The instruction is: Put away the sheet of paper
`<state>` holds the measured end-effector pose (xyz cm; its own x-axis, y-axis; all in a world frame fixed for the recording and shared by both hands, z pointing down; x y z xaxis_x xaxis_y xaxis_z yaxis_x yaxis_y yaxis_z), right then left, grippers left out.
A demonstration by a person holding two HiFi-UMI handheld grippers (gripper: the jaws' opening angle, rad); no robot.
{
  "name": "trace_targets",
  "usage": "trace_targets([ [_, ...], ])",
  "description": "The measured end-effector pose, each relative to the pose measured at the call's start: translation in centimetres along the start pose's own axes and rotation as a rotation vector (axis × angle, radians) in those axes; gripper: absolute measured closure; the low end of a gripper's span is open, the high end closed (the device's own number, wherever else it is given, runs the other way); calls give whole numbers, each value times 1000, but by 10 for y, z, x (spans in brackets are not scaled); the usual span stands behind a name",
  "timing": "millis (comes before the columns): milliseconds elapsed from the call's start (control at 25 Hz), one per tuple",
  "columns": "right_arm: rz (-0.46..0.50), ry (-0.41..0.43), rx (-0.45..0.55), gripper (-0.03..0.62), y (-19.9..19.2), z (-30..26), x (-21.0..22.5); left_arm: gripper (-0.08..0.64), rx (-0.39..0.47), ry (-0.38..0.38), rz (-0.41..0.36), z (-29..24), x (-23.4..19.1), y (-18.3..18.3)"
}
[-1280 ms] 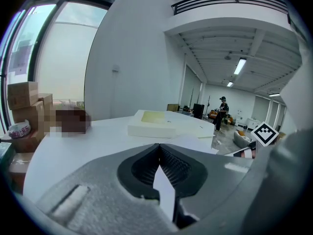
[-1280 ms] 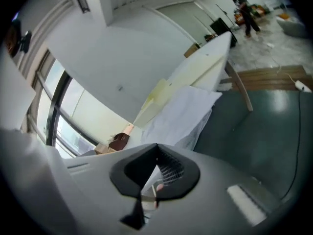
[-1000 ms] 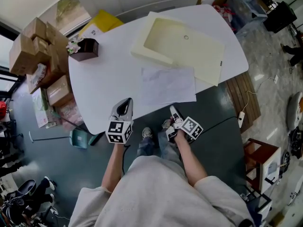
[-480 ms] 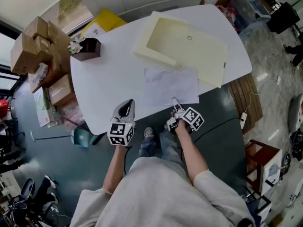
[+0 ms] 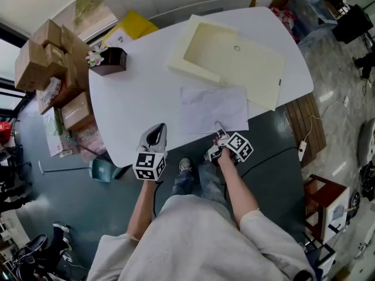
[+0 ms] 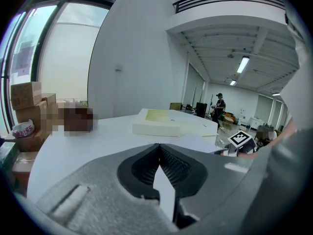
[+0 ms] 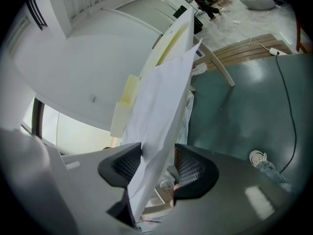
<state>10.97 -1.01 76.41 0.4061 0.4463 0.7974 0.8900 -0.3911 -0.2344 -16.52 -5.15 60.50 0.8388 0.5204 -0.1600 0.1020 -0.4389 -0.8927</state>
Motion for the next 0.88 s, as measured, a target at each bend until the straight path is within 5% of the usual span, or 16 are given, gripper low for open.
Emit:
trace_targets([
  [240, -14, 18, -4, 390, -6, 11, 6, 554, 0, -19, -5, -4, 5, 1],
  [720, -17, 69, 4, 587, -10, 38, 5, 554, 12, -76, -30, -14, 17, 11],
  [880, 1, 86, 29, 591, -6, 48, 1, 554, 22, -92, -39, -15, 21, 17],
])
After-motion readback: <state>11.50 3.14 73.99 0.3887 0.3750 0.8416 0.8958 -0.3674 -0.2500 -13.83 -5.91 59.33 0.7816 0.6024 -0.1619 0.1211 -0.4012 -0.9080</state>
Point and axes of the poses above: the fingertips, and each gripper's own axes: z backward along the fingers, x to its right, y out of its top, the point moved 5 cm from there along z, backward along the fingers, and after that the axes turned 2 degrees about x, right-handed, at the moved point
